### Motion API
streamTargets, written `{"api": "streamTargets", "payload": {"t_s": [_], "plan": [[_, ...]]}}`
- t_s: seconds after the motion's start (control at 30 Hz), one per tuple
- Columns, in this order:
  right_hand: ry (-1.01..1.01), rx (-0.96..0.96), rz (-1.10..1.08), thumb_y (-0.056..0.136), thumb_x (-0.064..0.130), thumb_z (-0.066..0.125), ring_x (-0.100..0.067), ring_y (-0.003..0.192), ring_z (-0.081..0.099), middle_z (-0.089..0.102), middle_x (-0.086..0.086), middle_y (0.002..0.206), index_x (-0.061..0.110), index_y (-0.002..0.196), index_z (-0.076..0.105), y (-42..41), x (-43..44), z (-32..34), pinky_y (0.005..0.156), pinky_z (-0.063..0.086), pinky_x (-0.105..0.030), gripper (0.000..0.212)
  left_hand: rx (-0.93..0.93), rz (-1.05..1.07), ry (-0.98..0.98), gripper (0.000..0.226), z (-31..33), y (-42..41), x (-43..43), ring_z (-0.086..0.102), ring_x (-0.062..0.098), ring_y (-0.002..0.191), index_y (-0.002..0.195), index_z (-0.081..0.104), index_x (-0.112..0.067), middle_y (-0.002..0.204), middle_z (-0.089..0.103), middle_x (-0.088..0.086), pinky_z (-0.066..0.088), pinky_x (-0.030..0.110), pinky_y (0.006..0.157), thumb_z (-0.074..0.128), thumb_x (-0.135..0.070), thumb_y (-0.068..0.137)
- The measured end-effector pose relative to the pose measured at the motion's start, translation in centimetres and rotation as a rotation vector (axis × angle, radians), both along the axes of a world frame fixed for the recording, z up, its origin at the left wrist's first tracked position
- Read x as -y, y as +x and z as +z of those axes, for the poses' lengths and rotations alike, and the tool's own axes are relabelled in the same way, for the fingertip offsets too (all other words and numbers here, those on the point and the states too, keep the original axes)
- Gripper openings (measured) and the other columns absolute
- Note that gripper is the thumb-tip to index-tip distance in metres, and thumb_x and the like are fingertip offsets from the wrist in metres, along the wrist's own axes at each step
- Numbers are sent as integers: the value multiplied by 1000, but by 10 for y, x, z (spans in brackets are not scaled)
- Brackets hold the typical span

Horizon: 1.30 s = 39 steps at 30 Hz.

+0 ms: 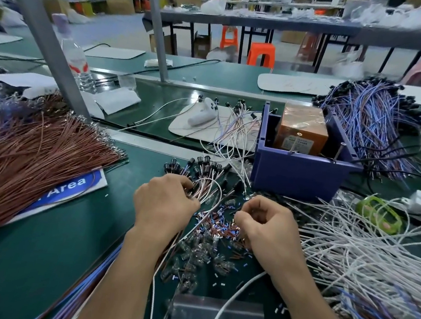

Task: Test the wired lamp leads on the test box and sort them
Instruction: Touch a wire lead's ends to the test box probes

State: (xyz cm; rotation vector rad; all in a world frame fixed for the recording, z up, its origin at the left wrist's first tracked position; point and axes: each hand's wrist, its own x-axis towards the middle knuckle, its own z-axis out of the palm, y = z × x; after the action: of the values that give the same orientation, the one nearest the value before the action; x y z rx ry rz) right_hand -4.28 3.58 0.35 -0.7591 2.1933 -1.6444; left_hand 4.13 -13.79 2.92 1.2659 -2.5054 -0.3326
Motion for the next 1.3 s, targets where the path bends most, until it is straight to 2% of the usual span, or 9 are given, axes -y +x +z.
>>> {"api": "streamTargets", "payload": {"t_s": [0.13, 0.27, 0.43, 0.6, 0.83, 1.0, 1.1, 1.2, 1.3], "plan": [[-24, 24, 2, 76, 33, 68, -17, 51, 53, 64, -9, 61, 21, 76, 66, 0, 0, 2, 54, 52, -45, 12, -72, 42, -106, 26, 2, 2, -5, 72, 26, 85, 111, 77, -40, 91, 79, -2, 48, 30, 72, 70, -34, 87], [-87, 38, 21, 77, 31, 68, -14, 52, 52, 62, -2, 58, 23, 79, 69, 2, -1, 6, 52, 46, -36, 9, -490, 21, -166, 32, 6, 2, -13, 73, 25, 85, 119, 76, -35, 89, 80, -1, 55, 33, 82, 76, -27, 88], [-116, 146, 264, 79, 25, 68, -15, 53, 48, 62, 2, 60, 27, 86, 72, 17, 4, 14, 47, 38, -29, 9, -931, -466, 687, 35, 22, -10, -53, 78, 10, 83, 92, 81, -35, 85, 80, -7, 61, 25, 75, 86, -9, 70], [-332, 305, 119, 101, 27, 63, -13, 54, 50, 60, -4, 61, 20, 76, 74, 10, -1, 28, 50, 41, -24, 28, -881, -545, 935, 22, 24, -9, -58, 77, 16, 92, 101, 81, -20, 97, 81, 3, 60, 25, 81, 82, -13, 81], [-591, 387, -132, 104, 33, 51, -14, 45, 35, 45, -3, 49, 16, 71, 76, -27, -43, 59, 46, 29, -26, 45, -308, -807, 960, 26, 28, 2, -54, 72, 11, 74, 111, 79, -32, 85, 80, 1, 55, 17, 69, 80, -27, 85], [-636, 686, 35, 105, 34, 47, -15, 39, 21, 28, -3, 44, 12, 62, 64, -28, -50, 64, 41, 32, -24, 51, -753, -648, 805, 24, 17, -6, -64, 54, 6, 58, 76, 80, -22, 64, 68, -7, 43, 17, 55, 82, -44, 67], [-704, 748, 150, 103, 34, 46, -14, 37, 18, 26, 0, 42, 14, 62, 58, -27, -51, 64, 45, 24, -26, 48, -863, -712, 800, 18, 16, -6, -65, 65, 5, 75, 85, 82, -26, 84, 75, -7, 52, 21, 68, 81, -36, 70], [-841, 801, 256, 102, 35, 44, -12, 38, 15, 30, 4, 41, 17, 62, 55, -30, -56, 66, 46, 31, -24, 45, -565, -826, 621, 32, 15, -5, -68, 69, 3, 107, 106, 81, -33, 111, 75, -16, 53, 22, 94, 77, -35, 74], [-1003, 820, 331, 106, 34, 41, -11, 40, 19, 35, 5, 43, 18, 66, 55, -37, -65, 66, 48, 32, -23, 45, -411, -810, 615, 35, 16, -5, -72, 70, -1, 104, 107, 80, -36, 104, 77, -21, 54, 22, 92, 74, -35, 73]]}}
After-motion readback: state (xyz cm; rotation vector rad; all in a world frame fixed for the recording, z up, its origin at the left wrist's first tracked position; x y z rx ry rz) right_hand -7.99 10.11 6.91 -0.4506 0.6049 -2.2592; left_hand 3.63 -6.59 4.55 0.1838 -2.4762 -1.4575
